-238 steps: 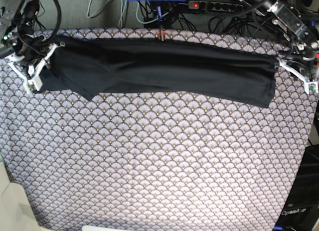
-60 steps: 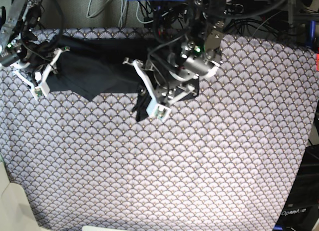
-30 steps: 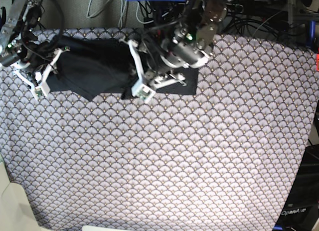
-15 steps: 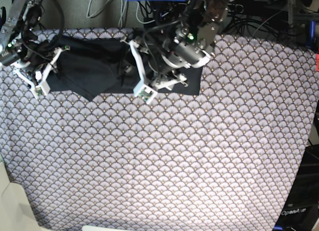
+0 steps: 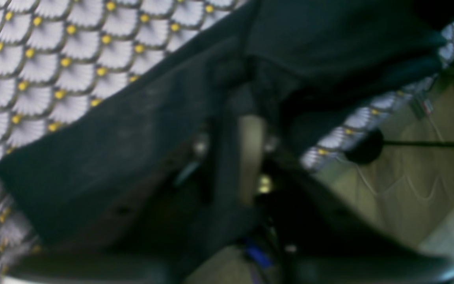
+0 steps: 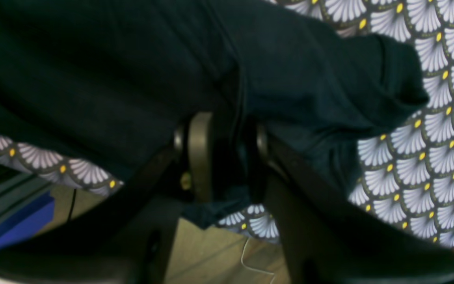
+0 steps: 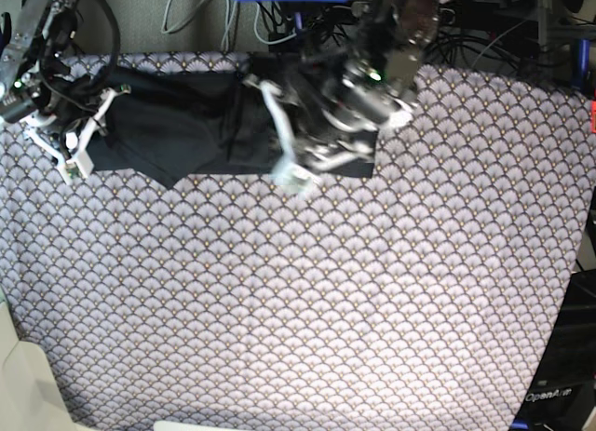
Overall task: Fold the T-shirt properly
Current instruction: 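Release the folded end with the left gripper and shift it back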
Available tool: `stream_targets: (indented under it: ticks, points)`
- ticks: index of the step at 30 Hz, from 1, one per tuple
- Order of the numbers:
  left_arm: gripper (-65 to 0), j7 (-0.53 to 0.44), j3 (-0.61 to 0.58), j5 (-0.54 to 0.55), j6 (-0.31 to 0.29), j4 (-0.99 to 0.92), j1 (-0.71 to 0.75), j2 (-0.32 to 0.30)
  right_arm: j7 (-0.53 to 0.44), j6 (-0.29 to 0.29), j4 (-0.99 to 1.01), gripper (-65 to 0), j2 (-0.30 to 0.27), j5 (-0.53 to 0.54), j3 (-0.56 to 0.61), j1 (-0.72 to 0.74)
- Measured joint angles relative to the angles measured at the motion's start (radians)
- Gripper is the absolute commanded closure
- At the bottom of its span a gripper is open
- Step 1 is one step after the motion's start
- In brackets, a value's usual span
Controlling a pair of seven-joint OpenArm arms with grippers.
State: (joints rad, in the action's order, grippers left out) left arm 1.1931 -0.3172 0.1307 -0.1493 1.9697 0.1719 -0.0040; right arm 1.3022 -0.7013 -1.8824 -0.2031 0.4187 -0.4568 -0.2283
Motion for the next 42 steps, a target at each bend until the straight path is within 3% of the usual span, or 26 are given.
stream_targets:
  ticks: [4, 8, 16, 25, 33, 38, 42]
  points:
    - [0.0, -0.016, 0.102, 0.006, 0.0, -0.107, -0.003, -0.027, -0.003, 0.0, -0.002, -12.0, -0.01, 0.001, 0.0, 0.0]
    - [0.0, -0.046, 0.118, 0.008, -0.004, -0.241, 0.002, -0.037, 0.007, 0.0, -0.003, -8.1, -0.037, 0.005, 0.002, 0.003]
    - [0.0, -0.256, 0.126, 0.059, -0.017, -0.391, -0.025, -0.034, 0.007, 0.0, -0.005, -8.2, -0.077, 0.004, 0.0, 0.0]
    - [0.0, -0.327, 0.14, 0.076, -0.023, -0.389, 0.007, -0.051, 0.007, 0.0, -0.005, -8.3, -0.114, 0.005, -0.003, 0.0]
    - [0.0, -0.314, 0.224, 0.096, -0.047, -0.344, 0.063, -0.043, -0.005, 0.0, 0.007, -22.6, -0.133, 0.006, -0.006, 0.006]
    - [0.0, -0.312, 0.228, 0.096, -0.053, -0.344, 0.063, -0.044, -0.006, 0.0, 0.151, -23.2, -0.138, 0.004, -0.001, 0.061]
    - [0.0, -0.311, 0.228, 0.109, -0.053, -0.344, 0.063, -0.052, -0.004, 0.0, 0.261, -23.6, -0.174, -0.004, 0.002, 0.09]
